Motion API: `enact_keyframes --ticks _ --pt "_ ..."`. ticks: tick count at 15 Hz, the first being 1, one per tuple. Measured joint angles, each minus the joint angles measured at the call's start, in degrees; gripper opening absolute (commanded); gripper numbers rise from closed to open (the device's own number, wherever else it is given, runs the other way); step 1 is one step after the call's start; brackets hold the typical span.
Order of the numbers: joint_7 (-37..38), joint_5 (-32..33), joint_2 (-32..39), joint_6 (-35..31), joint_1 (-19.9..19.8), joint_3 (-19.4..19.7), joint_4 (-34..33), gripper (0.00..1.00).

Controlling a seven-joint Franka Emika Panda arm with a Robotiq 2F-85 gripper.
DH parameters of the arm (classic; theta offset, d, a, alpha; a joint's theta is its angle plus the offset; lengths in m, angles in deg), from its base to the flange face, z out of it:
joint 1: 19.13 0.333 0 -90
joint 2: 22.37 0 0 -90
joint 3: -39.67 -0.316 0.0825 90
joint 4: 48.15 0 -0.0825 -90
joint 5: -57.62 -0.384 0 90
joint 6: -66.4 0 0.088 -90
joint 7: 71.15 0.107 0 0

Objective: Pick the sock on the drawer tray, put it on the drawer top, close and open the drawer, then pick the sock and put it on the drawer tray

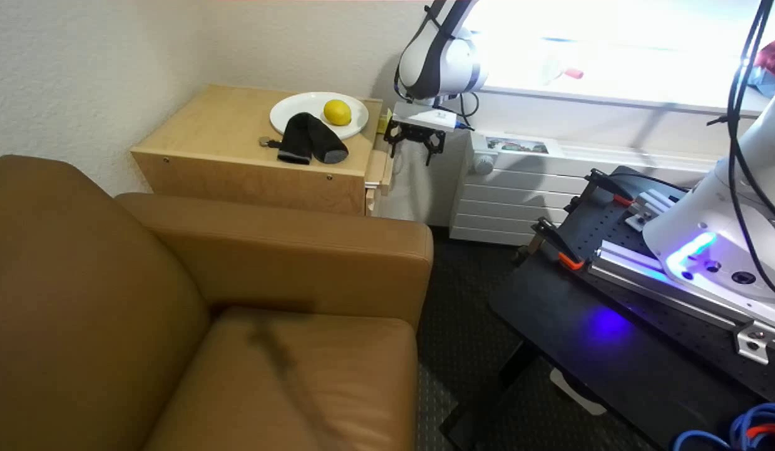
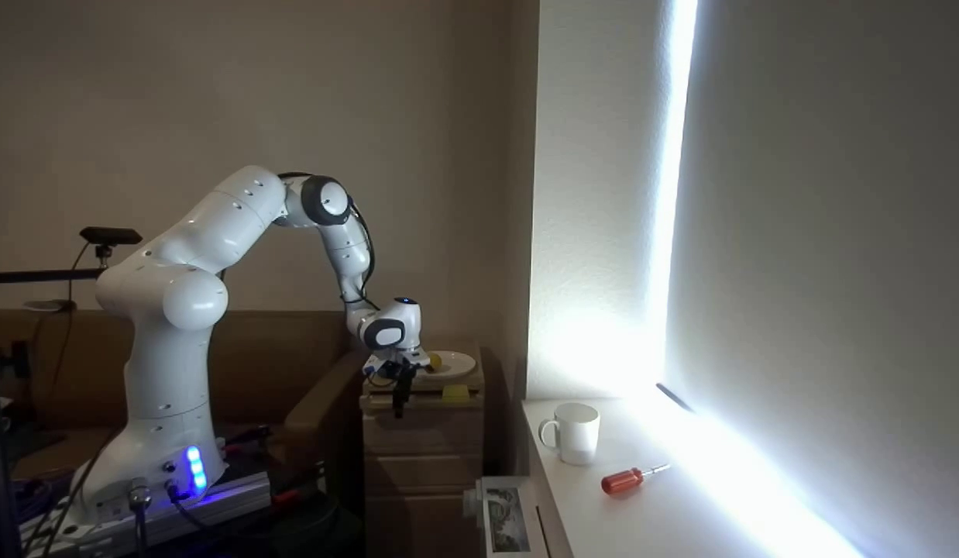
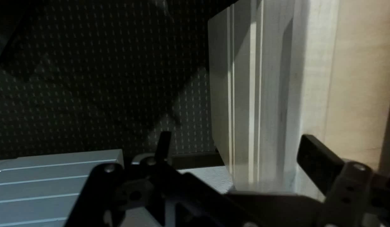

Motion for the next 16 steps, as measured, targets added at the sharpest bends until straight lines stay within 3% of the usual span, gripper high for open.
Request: enact_keyframes --ticks 3,7,10,12,16 --pt "3.4 0.2 0.2 0.0 0.7 3.5 3.1 1.0" --pt "7.4 1.0 9.5 -0.1 0.5 10.0 4.8 1.0" --pt "7.5 1.2 13.9 -1.1 -1.8 11.9 4.5 1.0" --pt "6.4 1.5 11.4 -3.9 -2.4 13.1 5.3 1.0" --pt "-1.4 2.4 -0.8 -9.5 -4.3 13.0 11.0 1.0"
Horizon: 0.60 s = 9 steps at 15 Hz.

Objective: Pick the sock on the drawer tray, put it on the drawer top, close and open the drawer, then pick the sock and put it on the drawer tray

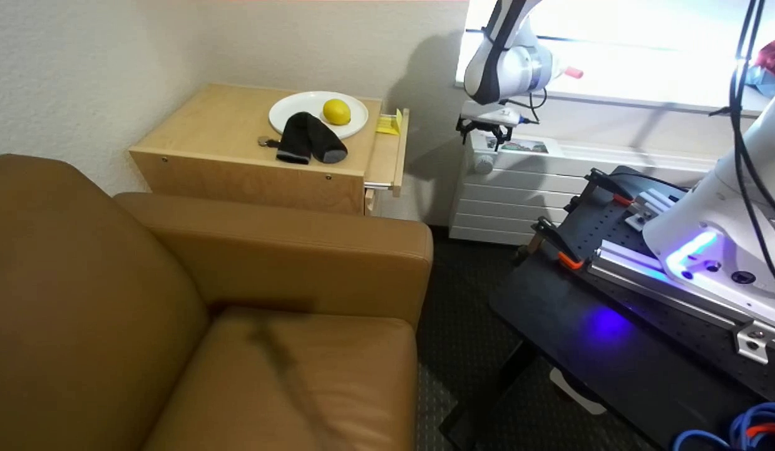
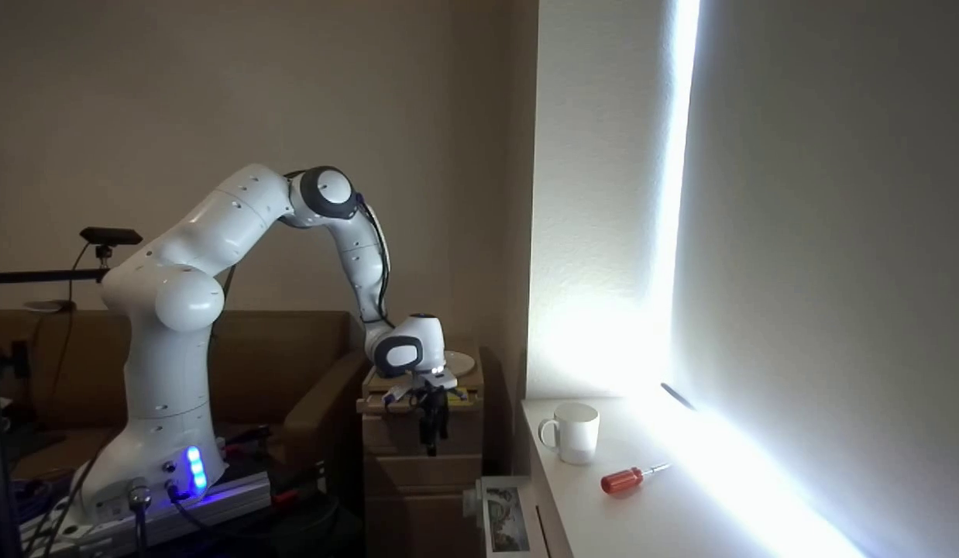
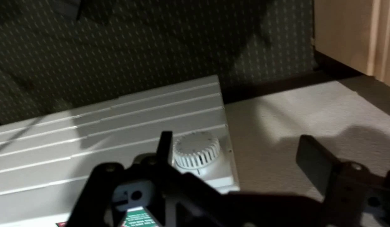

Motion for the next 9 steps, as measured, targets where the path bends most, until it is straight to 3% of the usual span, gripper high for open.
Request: enact_keyframes --ticks 5,9 --pt "-14.2 1.1 -17.3 0.8 -5.7 -6.4 8.9 1.0" --pt "-20.7 1.0 -31.2 5.2 -6.4 -13.0 16.4 1.0"
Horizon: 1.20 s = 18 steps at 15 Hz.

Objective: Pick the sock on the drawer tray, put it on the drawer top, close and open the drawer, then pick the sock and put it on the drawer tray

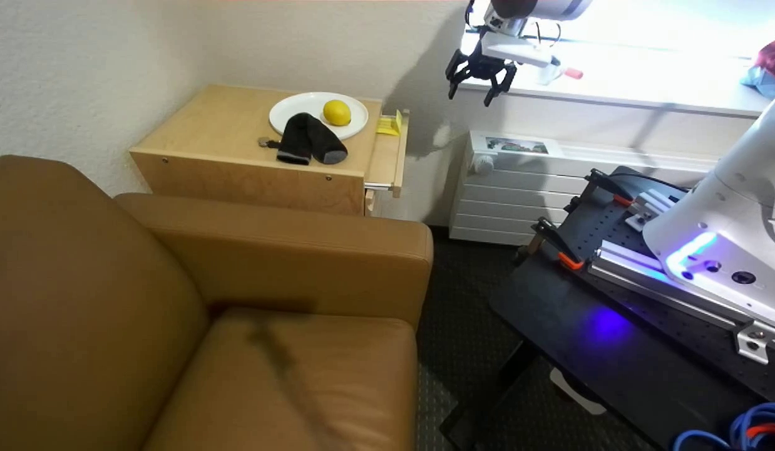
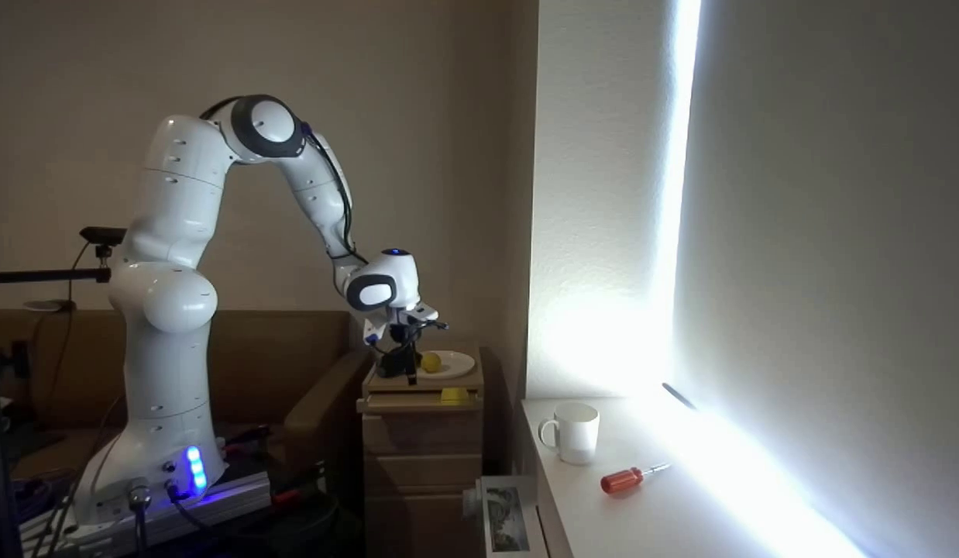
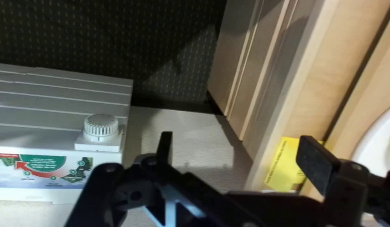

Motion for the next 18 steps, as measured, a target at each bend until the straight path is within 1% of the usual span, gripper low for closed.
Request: enact_keyframes --ticks 3,5,7,9,10,12,13,14,16,18 --pt "-3.3 -1.7 -9.6 7.2 0.5 -4.9 4.1 1.0" --pt "-3.7 -2.0 -12.6 8.4 0.8 -5.8 5.6 1.0" --pt "-3.3 -1.5 -12.5 8.4 0.8 -5.6 5.6 1.0" --pt "0.8 2.7 -10.2 7.5 1.0 -5.6 4.9 1.0" --pt "4.5 6.2 -8.1 6.2 1.3 -5.6 4.5 1.0" --pt "13.9 14.3 -2.5 1.8 3.7 -4.7 3.4 1.0" --pt "18.2 17.2 0.6 0.2 6.0 -3.4 2.3 1.0" --pt "21.4 18.4 3.5 -1.0 8.5 -2.0 0.8 1.0" --pt "25.3 17.8 9.1 -1.6 13.0 0.1 -3.6 1.0" --pt "27.0 15.7 14.0 -1.6 15.0 0.4 -8.4 1.0"
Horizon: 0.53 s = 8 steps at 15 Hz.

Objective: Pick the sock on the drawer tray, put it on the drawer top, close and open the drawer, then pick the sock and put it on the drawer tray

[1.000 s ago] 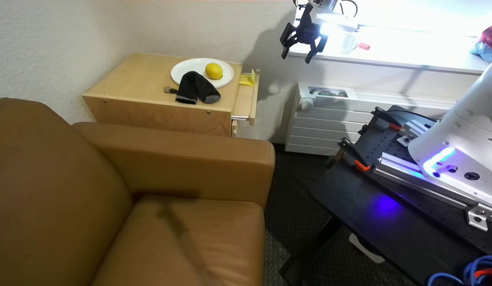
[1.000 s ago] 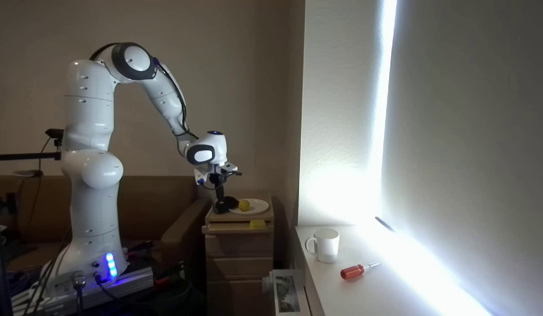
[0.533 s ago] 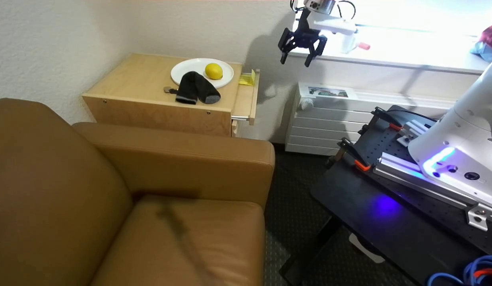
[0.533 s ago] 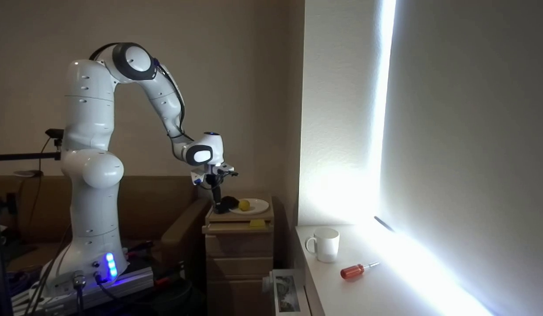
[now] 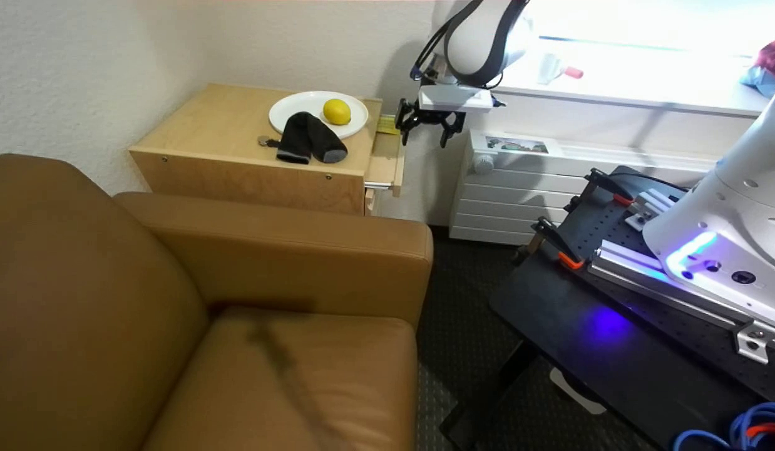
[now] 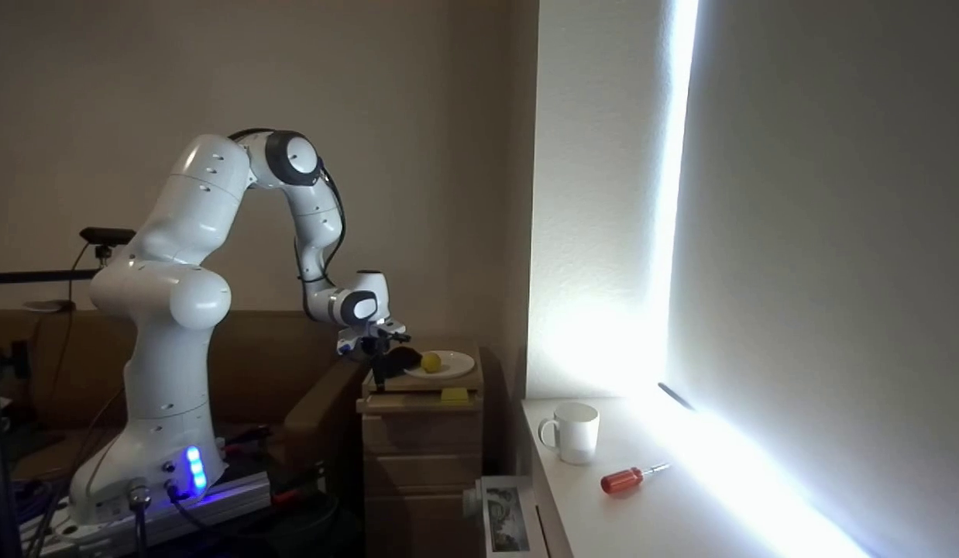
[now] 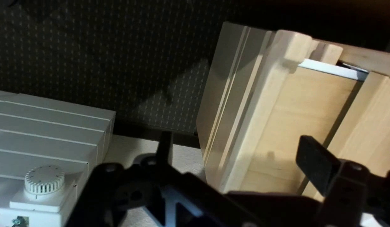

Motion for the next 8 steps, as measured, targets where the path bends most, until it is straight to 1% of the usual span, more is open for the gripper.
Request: enact_keyframes --ticks 2,4,8 --pt "1.6 -1.9 4.7 0.2 1.4 0.8 -4.9 1.0" --pt "2.3 -3.6 9.2 0.8 1.8 1.1 -9.6 1.0" --pt "3.4 -5.4 16.6 3.4 2.4 2.9 -17.5 1.0"
